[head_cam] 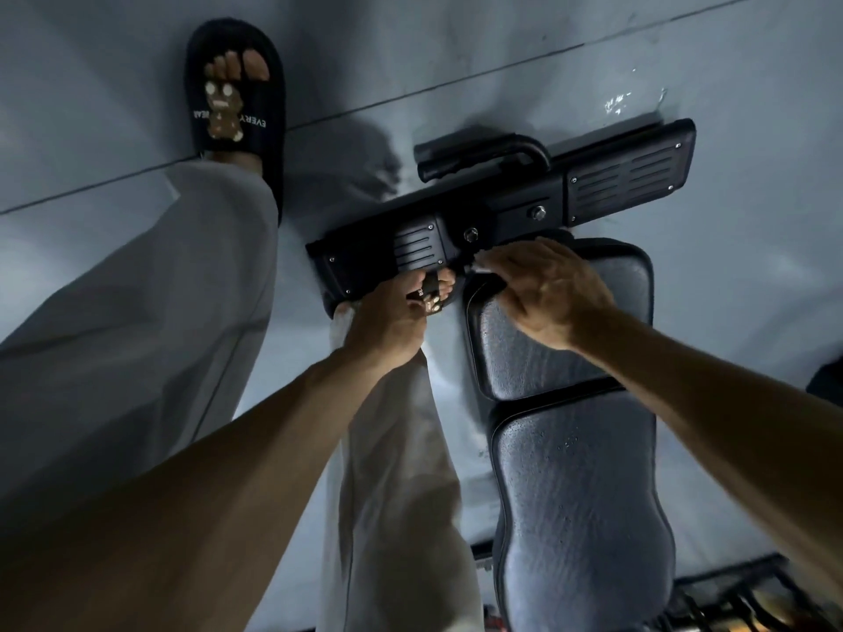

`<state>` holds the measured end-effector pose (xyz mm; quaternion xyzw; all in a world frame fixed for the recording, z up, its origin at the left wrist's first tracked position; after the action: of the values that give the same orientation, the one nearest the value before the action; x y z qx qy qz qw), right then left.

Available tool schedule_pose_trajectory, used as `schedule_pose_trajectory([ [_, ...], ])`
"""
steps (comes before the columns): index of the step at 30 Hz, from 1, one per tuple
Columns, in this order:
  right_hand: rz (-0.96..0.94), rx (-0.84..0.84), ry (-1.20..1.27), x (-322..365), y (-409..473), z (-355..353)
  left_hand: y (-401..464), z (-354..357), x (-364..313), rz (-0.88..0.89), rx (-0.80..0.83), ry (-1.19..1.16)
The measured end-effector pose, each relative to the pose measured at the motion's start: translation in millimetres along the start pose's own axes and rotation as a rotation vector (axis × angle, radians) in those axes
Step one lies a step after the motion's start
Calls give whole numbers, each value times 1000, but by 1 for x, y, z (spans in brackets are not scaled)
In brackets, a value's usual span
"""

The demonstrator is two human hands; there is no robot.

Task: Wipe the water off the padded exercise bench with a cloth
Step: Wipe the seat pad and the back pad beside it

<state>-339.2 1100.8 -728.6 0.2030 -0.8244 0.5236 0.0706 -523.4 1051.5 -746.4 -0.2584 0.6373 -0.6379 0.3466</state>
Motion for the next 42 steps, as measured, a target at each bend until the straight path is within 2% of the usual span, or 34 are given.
schedule_pose_trajectory([
  [2, 181, -51, 75, -33, -2, -6, 5, -2, 11, -18, 5, 29],
  [4, 271, -119, 56, -30, -3, -5, 9, -2, 16, -3, 22, 68],
  [7, 191, -166, 22, 22, 1, 2, 3, -7, 14, -1, 46, 106],
  [9, 70, -102, 22, 52, 2, 11, -8, -11, 3, 21, 80, 135],
  [12, -115, -21, -39, 57, -1, 17, -24, -22, -18, 67, 108, 175],
  [13, -119, -22, -2, 46, -1, 13, -24, -24, -22, 86, 126, 188],
  [14, -59, -21, 58, 28, -1, 6, -23, -27, -24, 95, 140, 206],
  [17, 272, -15, 181, -38, -7, -2, -20, -40, -18, 106, 180, 278],
  [19, 351, -59, 162, -40, -9, -2, -18, -51, -7, 102, 204, 337],
  [24, 259, -138, 86, 35, -4, 14, -6, -66, 9, 68, 184, 365],
  [28, 183, -211, 9, 34, -5, 14, 2, -62, 18, 113, 186, 384],
  [36, 368, -319, -89, 52, 14, 23, 5, -57, 25, 252, 140, 419],
  [42, 299, -483, -58, 65, 11, 34, -1, -47, 26, 341, 112, 479],
])
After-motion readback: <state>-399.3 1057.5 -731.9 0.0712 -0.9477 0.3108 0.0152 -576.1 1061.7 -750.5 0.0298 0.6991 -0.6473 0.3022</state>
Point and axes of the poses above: each hand's wrist, its own y-axis towards the middle knuckle, its own z-axis out of the palm, x = y × z, the point moved 9 cm from there along y, towards the middle knuckle, and after that the axes turned 4 degrees about -z, right-handed, at the moved point
